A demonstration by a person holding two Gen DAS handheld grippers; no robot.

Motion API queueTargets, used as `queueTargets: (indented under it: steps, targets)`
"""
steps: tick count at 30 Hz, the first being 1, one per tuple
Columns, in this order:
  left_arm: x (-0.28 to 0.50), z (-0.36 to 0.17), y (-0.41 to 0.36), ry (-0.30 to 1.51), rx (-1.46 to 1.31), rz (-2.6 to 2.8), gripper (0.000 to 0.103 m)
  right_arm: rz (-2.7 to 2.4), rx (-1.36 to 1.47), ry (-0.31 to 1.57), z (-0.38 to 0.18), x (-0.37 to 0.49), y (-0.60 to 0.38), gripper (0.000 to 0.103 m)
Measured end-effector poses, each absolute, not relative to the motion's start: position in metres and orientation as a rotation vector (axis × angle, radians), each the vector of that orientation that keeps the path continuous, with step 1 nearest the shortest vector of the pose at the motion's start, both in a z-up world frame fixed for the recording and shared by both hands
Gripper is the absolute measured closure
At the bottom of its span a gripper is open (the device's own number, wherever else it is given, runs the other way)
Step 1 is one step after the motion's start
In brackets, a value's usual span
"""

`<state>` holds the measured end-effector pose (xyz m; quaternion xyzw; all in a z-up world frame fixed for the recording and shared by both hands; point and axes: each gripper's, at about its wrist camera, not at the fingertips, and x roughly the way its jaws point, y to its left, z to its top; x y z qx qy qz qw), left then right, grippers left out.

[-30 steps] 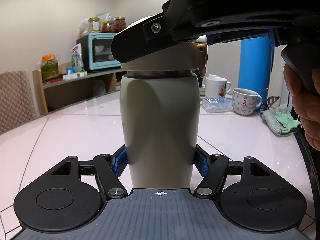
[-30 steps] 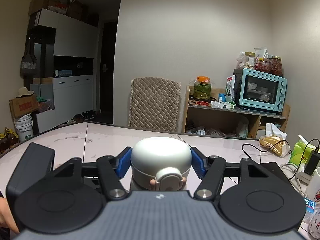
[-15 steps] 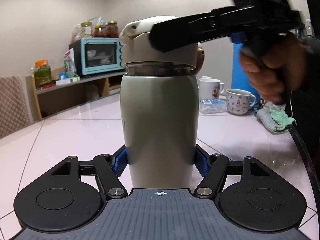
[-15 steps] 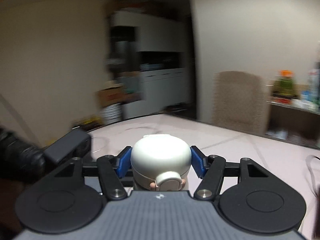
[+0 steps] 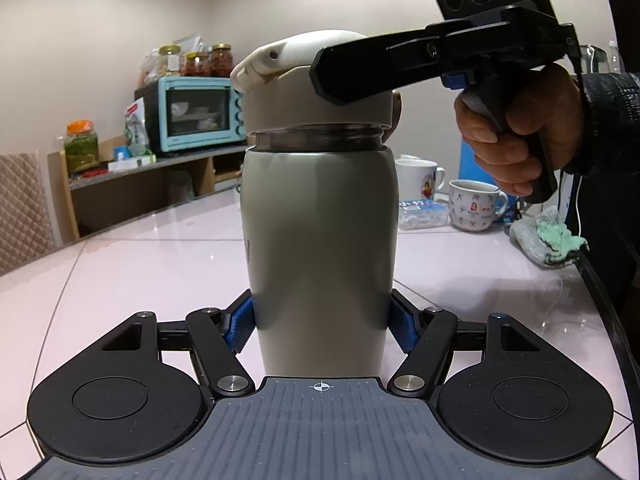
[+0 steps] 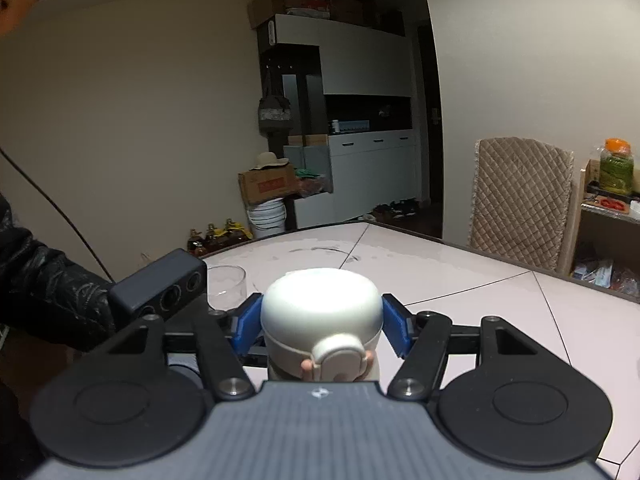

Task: Unscrew bottle cap and pour

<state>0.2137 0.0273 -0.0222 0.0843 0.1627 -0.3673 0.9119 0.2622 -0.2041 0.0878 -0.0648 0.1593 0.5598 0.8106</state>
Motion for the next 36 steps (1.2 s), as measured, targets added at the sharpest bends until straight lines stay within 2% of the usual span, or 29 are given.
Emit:
queueTargets:
  steps: [4, 8, 9, 20, 36]
  targets:
    - [0.214, -0.022, 0.027, 0.337, 0.176, -0.757, 0.031, 1.153, -0.159, 0.324, 0.084, 0.255, -0.198, 0.036]
    - [0.214, -0.021, 0.027, 0.341, 0.177, -0.754, 0.031, 1.08, -0.127, 0.271, 0.082, 0.242, -0.197, 0.013]
    - [0.214, -0.021, 0.027, 0.342, 0.176, -0.752, 0.031, 1.052, -0.121, 0.257, 0.082, 0.238, -0.197, 0.012]
    - [0.212, -0.019, 0.021, 0.361, 0.173, -0.701, 0.031, 0.622, -0.146, 0.2, 0.084, 0.181, -0.163, 0.013]
    - [0.208, -0.018, 0.021, 0.365, 0.165, -0.653, 0.031, 0.447, -0.103, 0.2, 0.074, 0.163, -0.131, 0.013]
